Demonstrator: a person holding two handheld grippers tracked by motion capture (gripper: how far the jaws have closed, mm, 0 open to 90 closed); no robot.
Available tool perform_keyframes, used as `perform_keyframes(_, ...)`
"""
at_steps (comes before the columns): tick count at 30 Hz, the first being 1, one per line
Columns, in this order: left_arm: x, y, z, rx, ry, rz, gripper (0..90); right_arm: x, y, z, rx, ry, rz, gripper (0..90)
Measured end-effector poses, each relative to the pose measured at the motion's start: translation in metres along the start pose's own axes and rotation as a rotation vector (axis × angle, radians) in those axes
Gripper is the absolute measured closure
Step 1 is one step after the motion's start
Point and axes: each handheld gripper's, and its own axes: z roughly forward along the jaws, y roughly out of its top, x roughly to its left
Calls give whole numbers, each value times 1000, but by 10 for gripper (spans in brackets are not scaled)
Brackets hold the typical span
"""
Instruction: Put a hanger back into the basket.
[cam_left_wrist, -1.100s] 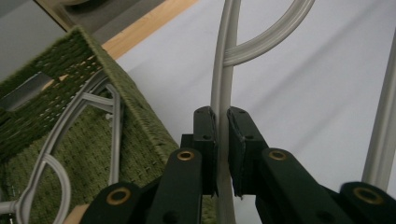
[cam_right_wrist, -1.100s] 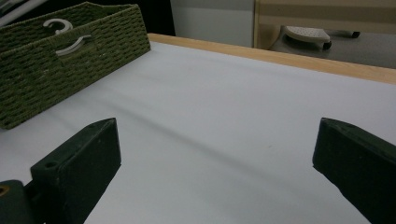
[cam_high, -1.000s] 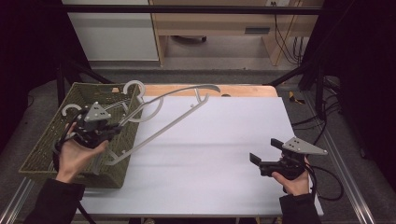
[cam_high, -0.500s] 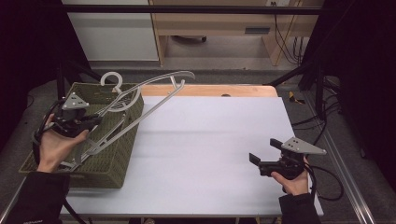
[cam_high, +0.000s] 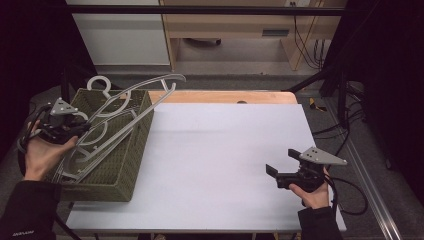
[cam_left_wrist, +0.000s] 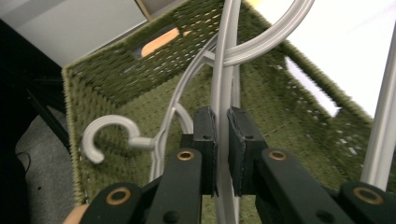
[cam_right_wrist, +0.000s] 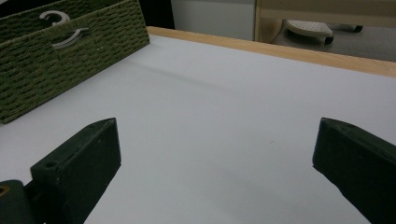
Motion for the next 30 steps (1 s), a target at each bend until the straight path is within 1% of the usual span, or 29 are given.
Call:
perform_keyframes(2, 6, -4, 0, 3, 11, -13, 825, 0, 0, 0, 0, 0, 1, 14)
perform_keyframes(10, 24, -20, 3, 11, 49, -49, 824, 0, 0, 0, 1, 3, 1, 14)
perform_keyframes(14, 30, -29, 8, 37, 71, -55, 824, -1, 0, 0, 1, 1, 1, 14)
perform_keyframes(18, 36, -38, 9, 47, 88, -67, 824, -1, 0, 0, 1, -4, 2, 14)
perform_keyframes(22, 41, -47, 10, 69, 104, -70, 824, -1, -1, 0, 3, -2, -2, 13)
perform_keyframes(24, 44, -51, 12, 80, 114, -79, 824, 0, -1, 1, 0, -2, 3, 14)
perform_keyframes(29, 51, -60, 16, 97, 122, -97, 824, 0, -1, 2, 5, -5, 3, 13)
perform_keyframes(30, 52, -61, 17, 101, 125, -93, 824, -1, -1, 2, 6, -5, 3, 14)
